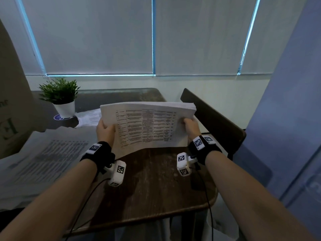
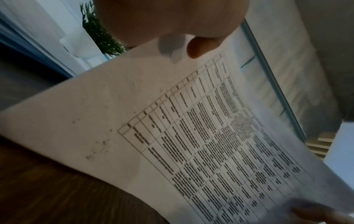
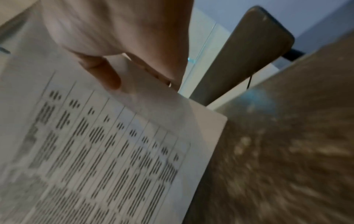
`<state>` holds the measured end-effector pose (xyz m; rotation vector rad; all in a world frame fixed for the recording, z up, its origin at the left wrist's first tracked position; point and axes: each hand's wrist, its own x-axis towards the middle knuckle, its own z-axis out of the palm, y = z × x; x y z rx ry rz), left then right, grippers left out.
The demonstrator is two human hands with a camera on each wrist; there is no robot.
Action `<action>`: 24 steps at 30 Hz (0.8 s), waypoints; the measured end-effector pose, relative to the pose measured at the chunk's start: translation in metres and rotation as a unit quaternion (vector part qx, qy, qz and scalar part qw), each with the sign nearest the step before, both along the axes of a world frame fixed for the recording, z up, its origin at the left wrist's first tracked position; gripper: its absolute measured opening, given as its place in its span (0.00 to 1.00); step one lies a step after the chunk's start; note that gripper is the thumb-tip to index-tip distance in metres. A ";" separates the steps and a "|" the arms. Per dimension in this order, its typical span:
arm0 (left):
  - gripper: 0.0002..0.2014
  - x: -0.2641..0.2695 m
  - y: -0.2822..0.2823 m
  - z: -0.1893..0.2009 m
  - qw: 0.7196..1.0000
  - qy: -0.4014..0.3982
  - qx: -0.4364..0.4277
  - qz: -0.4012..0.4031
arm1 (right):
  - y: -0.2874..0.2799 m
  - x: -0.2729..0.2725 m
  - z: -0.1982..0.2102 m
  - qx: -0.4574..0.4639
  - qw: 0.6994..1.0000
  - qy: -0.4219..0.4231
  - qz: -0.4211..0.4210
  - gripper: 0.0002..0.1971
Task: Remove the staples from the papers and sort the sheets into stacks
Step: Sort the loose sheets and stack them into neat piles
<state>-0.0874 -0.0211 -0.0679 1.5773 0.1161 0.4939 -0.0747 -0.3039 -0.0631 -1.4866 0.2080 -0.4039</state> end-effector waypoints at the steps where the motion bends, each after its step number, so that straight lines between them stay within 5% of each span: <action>1: 0.17 0.003 0.000 -0.001 1.000 0.007 0.003 0.006 | 0.001 -0.001 0.003 -0.015 1.000 0.005 0.002 0.19; 10: 0.18 0.009 -0.006 0.027 0.997 -0.064 -0.008 0.047 | -0.012 -0.005 0.031 -0.015 0.998 -0.054 0.027 0.04; 16: 0.14 0.012 -0.005 -0.028 0.993 0.105 0.052 0.008 | -0.020 -0.015 -0.028 -0.077 0.987 0.123 0.072 0.07; 21: 0.16 0.022 0.005 -0.027 0.985 0.126 0.114 0.021 | -0.023 -0.005 -0.032 -0.103 0.987 0.115 0.032 0.15; 24: 0.14 0.025 0.011 -0.024 0.956 0.209 0.204 -0.004 | -0.021 0.002 -0.028 -0.168 0.973 0.156 0.010 0.13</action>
